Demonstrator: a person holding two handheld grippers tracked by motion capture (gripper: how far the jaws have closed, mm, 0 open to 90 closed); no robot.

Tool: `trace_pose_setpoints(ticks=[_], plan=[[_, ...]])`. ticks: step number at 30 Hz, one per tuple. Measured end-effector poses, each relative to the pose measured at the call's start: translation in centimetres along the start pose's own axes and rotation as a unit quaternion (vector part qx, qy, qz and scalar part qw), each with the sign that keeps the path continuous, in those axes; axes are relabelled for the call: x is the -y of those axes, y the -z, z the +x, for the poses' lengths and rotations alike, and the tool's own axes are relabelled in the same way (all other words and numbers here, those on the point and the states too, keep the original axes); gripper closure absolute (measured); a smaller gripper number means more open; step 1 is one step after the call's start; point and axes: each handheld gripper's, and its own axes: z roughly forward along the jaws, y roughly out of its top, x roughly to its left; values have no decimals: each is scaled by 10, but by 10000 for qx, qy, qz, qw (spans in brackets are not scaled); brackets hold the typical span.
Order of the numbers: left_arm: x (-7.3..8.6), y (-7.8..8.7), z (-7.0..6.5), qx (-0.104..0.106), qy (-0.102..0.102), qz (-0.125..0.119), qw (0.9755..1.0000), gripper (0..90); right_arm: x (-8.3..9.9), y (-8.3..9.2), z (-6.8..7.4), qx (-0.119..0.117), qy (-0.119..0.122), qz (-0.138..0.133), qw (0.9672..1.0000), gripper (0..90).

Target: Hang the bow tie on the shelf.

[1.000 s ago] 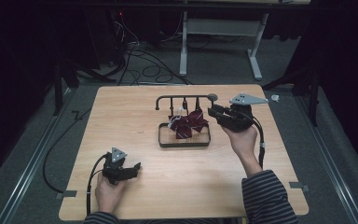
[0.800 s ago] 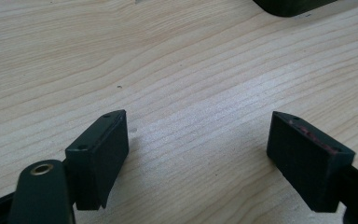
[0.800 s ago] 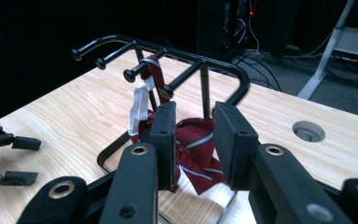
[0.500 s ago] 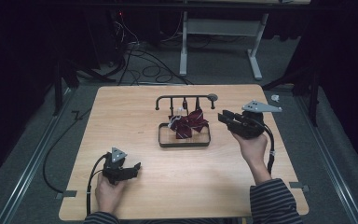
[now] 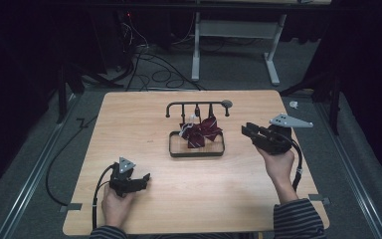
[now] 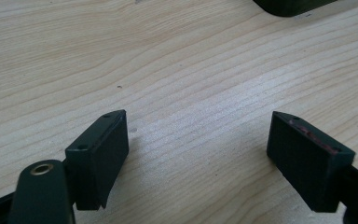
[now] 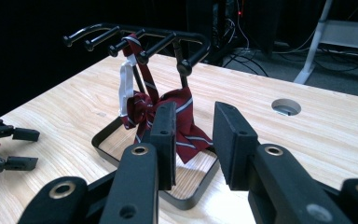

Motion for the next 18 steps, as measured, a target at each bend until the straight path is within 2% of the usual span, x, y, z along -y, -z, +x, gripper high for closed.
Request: trace_pose_setpoints(ticks=[8,18], plan=[[0,0,0,-4,-1,-3,10000,211,7,9,-2,27,-24,0,10000,718],[0,0,0,-4,-2,-4,10000,212,19,24,-5,64,-169,-114,9998,718]])
